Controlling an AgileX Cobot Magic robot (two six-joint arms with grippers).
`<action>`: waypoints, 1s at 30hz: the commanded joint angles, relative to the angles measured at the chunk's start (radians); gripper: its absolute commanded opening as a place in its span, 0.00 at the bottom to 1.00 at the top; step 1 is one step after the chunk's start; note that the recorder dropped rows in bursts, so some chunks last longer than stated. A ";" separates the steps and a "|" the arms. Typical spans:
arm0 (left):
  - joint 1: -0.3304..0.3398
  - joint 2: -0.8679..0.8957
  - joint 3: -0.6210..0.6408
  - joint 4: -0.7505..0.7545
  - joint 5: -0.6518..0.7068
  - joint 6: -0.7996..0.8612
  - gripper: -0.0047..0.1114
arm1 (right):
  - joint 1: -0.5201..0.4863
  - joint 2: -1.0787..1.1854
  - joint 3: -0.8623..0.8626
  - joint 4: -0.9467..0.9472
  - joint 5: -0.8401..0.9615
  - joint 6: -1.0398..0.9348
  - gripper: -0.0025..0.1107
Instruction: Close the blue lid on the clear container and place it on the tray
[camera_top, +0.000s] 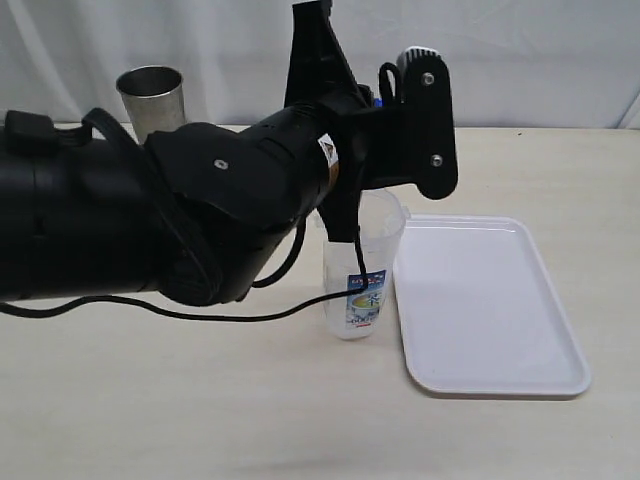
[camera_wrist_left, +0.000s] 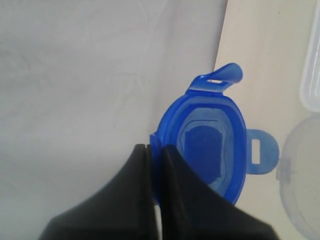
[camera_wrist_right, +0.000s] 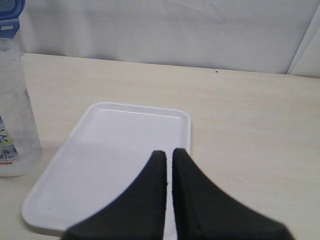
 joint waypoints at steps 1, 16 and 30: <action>-0.031 -0.001 -0.007 0.003 0.003 0.002 0.04 | -0.004 -0.006 0.001 0.001 -0.009 -0.006 0.06; -0.030 -0.001 -0.007 0.000 -0.021 0.002 0.04 | -0.004 -0.006 0.001 0.001 -0.009 -0.006 0.06; -0.015 0.001 -0.007 -0.016 0.007 0.002 0.04 | -0.004 -0.006 0.001 0.001 -0.009 -0.006 0.06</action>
